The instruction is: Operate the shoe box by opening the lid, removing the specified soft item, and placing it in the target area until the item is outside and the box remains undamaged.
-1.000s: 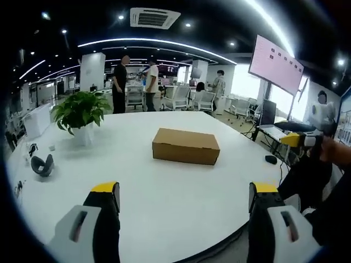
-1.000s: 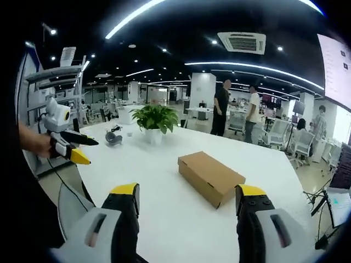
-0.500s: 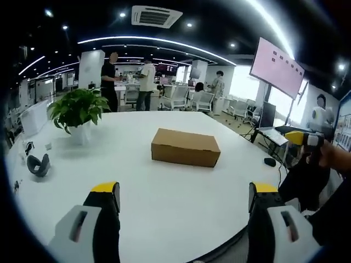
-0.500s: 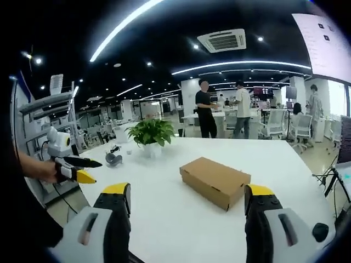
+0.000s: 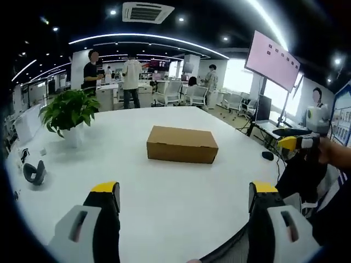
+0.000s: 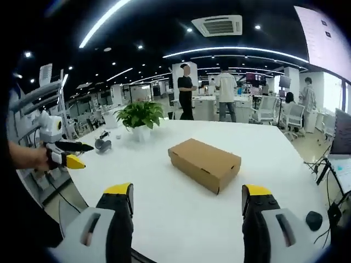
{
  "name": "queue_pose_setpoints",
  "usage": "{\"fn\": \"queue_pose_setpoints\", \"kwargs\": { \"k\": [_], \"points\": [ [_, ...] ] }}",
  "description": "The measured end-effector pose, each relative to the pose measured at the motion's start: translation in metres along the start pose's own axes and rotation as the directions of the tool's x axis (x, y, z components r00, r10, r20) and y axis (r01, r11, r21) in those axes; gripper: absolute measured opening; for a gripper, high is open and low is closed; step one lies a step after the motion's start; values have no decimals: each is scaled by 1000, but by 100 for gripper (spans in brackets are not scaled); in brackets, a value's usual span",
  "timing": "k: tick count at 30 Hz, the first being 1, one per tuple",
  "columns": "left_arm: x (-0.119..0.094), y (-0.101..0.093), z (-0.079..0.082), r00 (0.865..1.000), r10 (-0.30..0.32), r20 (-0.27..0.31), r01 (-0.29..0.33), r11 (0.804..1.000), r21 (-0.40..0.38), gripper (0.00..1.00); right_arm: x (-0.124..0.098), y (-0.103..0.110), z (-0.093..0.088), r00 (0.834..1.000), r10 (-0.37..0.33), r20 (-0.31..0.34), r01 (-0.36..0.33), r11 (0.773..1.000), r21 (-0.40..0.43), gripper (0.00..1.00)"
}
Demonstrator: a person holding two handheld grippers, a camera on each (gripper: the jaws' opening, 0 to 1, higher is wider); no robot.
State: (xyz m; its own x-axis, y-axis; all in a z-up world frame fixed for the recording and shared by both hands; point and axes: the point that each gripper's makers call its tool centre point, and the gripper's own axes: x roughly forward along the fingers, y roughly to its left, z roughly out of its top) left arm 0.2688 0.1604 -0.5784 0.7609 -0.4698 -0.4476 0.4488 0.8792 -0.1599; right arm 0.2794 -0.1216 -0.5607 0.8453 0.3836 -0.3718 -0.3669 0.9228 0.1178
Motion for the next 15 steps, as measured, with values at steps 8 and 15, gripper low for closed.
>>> {"fn": "queue_pose_setpoints", "kwargs": {
  "k": [8, 15],
  "points": [
    [14, 2, -1, 998, -55, -29, 54, 998, -29, 99, 0, -2, -1, 999, -25, 26, 24, 998, 50, 80],
    [21, 4, 21, 994, -83, 66, 78, 994, 75, 91, -1, -7, 20, 990, -61, 125, 60, 998, 15, 76]
  ]
}}
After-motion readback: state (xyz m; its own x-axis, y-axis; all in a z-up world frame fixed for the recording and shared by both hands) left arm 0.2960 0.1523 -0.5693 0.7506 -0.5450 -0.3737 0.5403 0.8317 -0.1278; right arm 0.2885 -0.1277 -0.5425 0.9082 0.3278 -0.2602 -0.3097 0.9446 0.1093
